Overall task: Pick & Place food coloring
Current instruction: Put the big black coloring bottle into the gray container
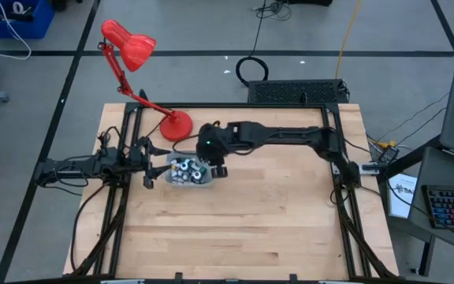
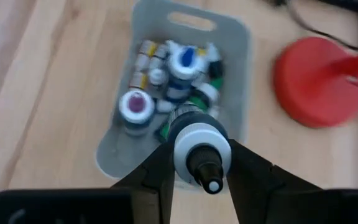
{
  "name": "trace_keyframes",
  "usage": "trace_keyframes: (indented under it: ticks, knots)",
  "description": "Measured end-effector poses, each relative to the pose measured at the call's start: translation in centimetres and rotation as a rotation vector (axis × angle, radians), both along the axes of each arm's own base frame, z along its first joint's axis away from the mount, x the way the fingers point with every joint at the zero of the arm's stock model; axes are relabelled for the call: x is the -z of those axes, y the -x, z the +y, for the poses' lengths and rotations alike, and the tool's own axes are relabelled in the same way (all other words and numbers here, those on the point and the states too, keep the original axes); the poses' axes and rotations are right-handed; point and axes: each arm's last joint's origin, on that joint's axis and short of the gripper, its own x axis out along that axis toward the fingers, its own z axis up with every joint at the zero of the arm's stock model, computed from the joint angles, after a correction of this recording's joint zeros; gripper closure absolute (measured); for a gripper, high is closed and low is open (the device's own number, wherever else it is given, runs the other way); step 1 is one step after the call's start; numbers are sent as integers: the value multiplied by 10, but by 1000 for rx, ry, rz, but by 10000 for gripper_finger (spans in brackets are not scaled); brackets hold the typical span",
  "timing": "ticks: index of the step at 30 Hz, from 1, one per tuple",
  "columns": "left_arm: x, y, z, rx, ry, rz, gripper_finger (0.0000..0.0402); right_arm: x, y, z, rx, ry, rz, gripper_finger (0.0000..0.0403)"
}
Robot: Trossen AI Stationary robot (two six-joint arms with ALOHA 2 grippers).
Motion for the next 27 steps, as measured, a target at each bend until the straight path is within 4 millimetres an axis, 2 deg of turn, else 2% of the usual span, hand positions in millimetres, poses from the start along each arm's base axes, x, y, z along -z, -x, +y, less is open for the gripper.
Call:
trace_keyframes:
  ticks: [4,9,18,27]
  knots:
    - [0,0,0,0,0,0,144,24,-11,-4,-39,-7,34,297]
    - [0,0,0,0,0,0,144,49,-16,-9,-34,-11,120,297]
    - [0,0,0,0,0,-1,144,60,-7,-10,21,-20,234,297]
    - [0,0,0,0,0,0,144,60,-6,-9,44,-38,238,297]
